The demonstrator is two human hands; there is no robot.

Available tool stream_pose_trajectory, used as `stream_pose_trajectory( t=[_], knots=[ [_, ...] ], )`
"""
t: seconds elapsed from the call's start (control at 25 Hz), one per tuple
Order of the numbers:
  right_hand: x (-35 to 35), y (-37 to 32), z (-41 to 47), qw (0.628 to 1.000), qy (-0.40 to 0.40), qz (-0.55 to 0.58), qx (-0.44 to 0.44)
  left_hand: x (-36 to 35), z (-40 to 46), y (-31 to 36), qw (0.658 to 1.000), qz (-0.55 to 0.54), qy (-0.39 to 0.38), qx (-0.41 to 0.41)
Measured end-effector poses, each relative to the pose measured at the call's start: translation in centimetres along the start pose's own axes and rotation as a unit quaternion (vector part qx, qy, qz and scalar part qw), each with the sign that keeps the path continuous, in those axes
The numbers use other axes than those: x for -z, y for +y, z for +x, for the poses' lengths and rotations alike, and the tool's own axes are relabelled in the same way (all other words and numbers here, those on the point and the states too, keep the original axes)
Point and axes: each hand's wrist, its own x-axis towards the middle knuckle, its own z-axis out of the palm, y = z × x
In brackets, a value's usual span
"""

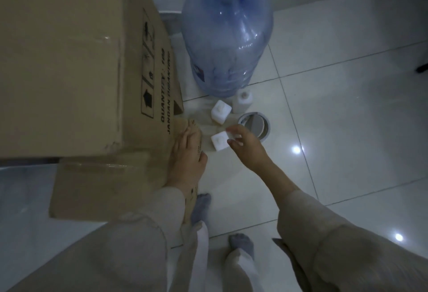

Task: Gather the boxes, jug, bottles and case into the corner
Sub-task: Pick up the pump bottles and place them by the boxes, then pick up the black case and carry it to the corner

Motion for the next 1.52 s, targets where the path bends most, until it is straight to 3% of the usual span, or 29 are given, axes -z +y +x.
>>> stream_pose_trajectory(
  t=[0.24, 0.32, 0.48, 0.6, 0.76, 0.96, 1.28, 1.4, 1.52],
  knots=[
    [5.5, -8.6, -10.0, 0.993, -0.017, -0.029, 0.116, 5.9, -11.9, 3.9, 0.995, -0.057, 0.081, 0.007],
    [6.3, -11.3, -13.8, 0.987, -0.040, -0.054, 0.145, 8.2, -16.0, 4.7, 0.986, -0.098, 0.124, 0.051],
    [4.8, -16.6, -20.7, 0.965, -0.112, -0.116, 0.205, 14.6, -24.5, 4.3, 0.961, -0.155, 0.198, 0.113],
    [0.8, -22.2, -26.1, 0.928, -0.179, -0.150, 0.291, 20.2, -32.8, 1.9, 0.936, -0.147, 0.287, 0.141],
    [-7.4, -31.0, -35.6, 0.838, -0.286, -0.189, 0.425, 25.5, -47.5, -3.7, 0.862, -0.138, 0.442, 0.205],
    [-19.3, -37.2, -52.5, 0.714, -0.384, -0.208, 0.548, 25.4, -69.4, -10.4, 0.755, -0.144, 0.553, 0.321],
    [-35.4, -33.4, -78.8, 0.566, -0.524, -0.201, 0.604, 16.1, -100.3, -15.3, 0.604, -0.155, 0.614, 0.485],
    [-39.9, -32.2, -84.8, 0.533, -0.561, -0.202, 0.600, 14.0, -107.1, -16.2, 0.556, -0.148, 0.631, 0.520],
    [-43.8, -31.5, -89.0, 0.507, -0.590, -0.208, 0.594, 13.2, -111.5, -17.9, 0.531, -0.147, 0.633, 0.544]
  ],
)
